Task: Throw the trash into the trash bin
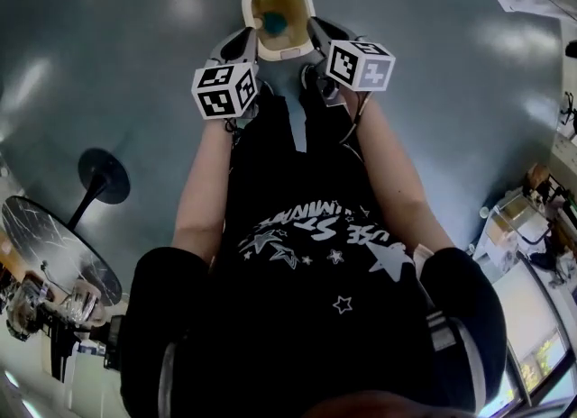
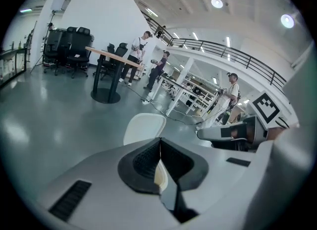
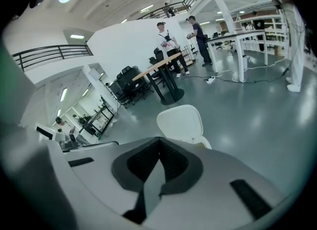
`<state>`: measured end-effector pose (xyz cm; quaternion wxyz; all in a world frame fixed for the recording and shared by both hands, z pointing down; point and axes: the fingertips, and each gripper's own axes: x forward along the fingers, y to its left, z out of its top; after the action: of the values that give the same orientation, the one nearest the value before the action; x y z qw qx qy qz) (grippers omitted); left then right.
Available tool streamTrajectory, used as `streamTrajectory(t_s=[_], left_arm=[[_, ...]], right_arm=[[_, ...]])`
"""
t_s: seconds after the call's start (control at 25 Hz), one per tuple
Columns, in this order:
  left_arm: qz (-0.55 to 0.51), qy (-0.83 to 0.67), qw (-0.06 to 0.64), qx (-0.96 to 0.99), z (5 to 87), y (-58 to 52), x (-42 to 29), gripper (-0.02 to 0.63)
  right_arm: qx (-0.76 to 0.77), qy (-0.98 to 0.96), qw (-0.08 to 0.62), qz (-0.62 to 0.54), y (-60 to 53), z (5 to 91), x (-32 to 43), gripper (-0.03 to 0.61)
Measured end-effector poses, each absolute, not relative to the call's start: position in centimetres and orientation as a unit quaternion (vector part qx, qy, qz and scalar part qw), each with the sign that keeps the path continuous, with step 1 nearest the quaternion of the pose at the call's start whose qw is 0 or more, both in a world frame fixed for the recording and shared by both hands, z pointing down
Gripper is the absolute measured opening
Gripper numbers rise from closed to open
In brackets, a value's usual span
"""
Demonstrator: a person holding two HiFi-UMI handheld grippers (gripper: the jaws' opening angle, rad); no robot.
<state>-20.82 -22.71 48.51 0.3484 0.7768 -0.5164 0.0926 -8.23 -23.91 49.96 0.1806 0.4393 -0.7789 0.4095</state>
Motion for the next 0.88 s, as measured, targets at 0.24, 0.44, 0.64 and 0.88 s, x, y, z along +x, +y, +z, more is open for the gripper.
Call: streamTrajectory(t_s=[0.24, 0.44, 0.64, 0.88], left_arm=[[0.081, -0.506, 0.340, 0.788, 45.7, -21.7, -19.7, 0.011], [0.059, -0.532, 0.331, 0.777, 43.0, -21.0, -19.9, 0.011], [0.060, -0.547, 0.316, 0.773, 41.8, -19.2, -19.7, 0.011], [0.058, -0.561, 0.301, 0.769, 39.8, -15.5, -16.9, 0.011]], right_arm=[[0.415, -0.795, 0.183, 0.403, -22.0, 48.0, -8.8, 0.006], [0.387, -0.814, 0.181, 0.394, -21.2, 46.3, -9.8, 0.006], [0.365, -0.834, 0.174, 0.375, -20.3, 44.4, -9.8, 0.006], [0.346, -0.850, 0.177, 0.356, -17.3, 42.2, -6.0, 0.006]])
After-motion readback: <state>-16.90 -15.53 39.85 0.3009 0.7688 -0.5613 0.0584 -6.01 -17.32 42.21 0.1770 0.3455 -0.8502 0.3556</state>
